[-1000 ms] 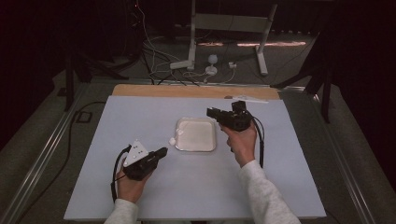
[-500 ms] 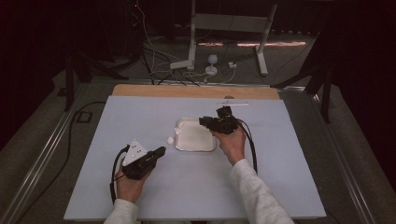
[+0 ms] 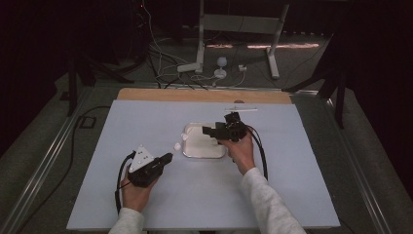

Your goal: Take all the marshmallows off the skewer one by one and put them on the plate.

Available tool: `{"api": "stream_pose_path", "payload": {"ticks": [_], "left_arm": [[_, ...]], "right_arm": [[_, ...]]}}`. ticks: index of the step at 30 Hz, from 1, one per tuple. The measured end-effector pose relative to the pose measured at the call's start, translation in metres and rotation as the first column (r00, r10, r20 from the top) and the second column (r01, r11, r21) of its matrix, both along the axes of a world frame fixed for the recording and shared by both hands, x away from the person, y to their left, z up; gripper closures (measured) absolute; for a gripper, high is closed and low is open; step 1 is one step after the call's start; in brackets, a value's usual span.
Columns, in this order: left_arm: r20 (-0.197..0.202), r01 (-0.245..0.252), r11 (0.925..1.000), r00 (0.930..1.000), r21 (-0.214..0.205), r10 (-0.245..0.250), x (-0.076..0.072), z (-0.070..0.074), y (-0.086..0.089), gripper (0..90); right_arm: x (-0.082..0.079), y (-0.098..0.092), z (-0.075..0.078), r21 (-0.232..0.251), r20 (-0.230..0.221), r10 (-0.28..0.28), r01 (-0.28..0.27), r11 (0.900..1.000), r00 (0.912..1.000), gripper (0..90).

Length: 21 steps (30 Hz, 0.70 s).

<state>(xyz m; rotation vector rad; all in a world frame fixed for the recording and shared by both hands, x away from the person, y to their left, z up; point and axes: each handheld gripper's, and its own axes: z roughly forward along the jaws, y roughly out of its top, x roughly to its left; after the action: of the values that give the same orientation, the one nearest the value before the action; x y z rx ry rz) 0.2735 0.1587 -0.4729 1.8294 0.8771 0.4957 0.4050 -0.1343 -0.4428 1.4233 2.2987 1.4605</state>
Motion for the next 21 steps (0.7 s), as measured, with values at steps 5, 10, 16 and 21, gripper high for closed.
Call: {"api": "stream_pose_path", "payload": {"ticks": [5, 10, 16, 21], "left_arm": [[0.002, -0.005, 1.0, 1.0, 0.002, 0.005, 0.0, 0.0, 0.0, 89.9], [0.002, -0.018, 0.9998, 0.9998, -0.01, 0.018, 0.0, 0.0, 0.0, 89.7], [0.006, -0.015, 0.9998, 0.9999, -0.013, 0.015, 0.0, 0.0, -0.002, 89.8], [0.009, -0.015, 0.9997, 0.9998, -0.017, 0.015, -0.001, 0.0, -0.003, 89.8]], "right_arm": [[-0.008, 0.001, 0.007, 0.027, 0.001, 0.03, -0.03, 0.9992, 0.9996, 18.8], [-0.014, 0.0, 0.011, 0.06, -0.019, 0.044, -0.042, 0.9973, 0.9989, 16.8], [-0.021, 0.004, 0.012, 0.067, -0.034, 0.071, -0.069, 0.9954, 0.9969, 16.9], [-0.028, 0.011, 0.014, 0.077, -0.022, 0.113, -0.111, 0.9908, 0.9934, 15.3]]}}
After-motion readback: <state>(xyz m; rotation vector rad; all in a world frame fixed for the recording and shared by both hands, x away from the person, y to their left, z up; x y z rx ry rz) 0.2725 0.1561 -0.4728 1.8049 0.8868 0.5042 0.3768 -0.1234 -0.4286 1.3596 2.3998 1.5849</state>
